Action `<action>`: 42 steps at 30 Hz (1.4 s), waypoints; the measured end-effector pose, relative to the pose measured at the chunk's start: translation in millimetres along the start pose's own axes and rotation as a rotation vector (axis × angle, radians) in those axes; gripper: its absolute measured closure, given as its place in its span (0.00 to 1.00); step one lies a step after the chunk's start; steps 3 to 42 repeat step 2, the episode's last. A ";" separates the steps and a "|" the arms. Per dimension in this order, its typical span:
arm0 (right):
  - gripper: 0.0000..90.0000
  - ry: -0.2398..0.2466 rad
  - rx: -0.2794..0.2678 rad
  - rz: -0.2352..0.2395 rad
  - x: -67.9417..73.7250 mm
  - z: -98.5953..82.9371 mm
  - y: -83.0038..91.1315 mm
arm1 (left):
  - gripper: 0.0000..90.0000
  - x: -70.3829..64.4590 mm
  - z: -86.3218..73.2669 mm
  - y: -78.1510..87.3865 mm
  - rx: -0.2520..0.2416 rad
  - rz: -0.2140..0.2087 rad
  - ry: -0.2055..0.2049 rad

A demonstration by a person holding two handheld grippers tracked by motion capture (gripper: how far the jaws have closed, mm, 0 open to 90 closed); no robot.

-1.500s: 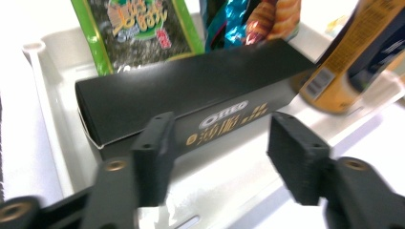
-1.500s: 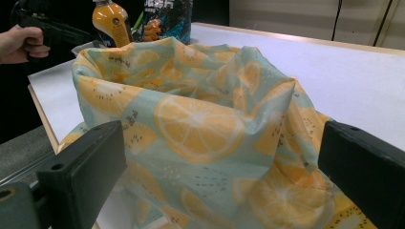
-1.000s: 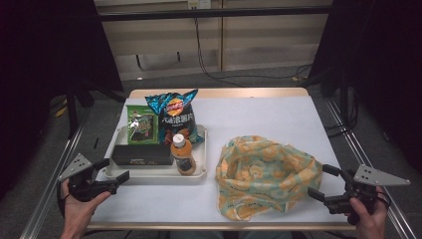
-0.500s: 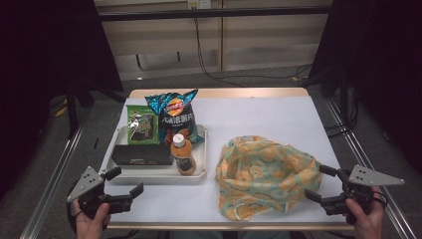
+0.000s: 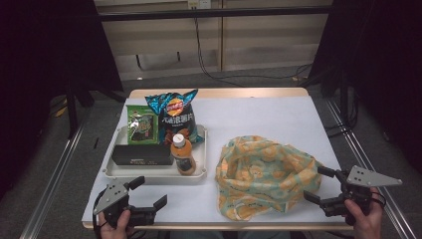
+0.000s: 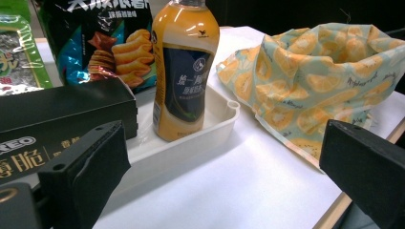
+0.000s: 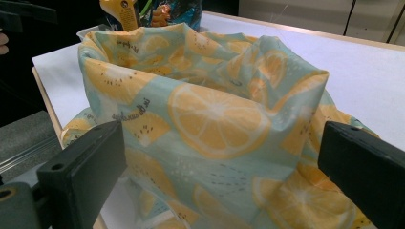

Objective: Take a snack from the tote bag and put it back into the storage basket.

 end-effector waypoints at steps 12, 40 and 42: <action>0.02 -0.004 0.002 0.001 -1.2 -0.8 0.4 | 0.03 0.4 -0.6 -1.8 0.016 0.025 -0.010; 0.02 -0.004 0.002 0.001 -1.2 -0.8 0.4 | 0.03 0.4 -0.6 -1.8 0.016 0.025 -0.010; 0.02 -0.004 0.002 0.001 -1.2 -0.8 0.4 | 0.03 0.4 -0.6 -1.8 0.016 0.025 -0.010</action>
Point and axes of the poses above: each handheld gripper's, and its own axes: y roughly backward along the jaws, z roughly out of its top, x roughly to its left, the point moved 2 cm from there along -y, roughly forward along the jaws, and after that the axes turned 2 degrees about -y, right-handed, at the moved point
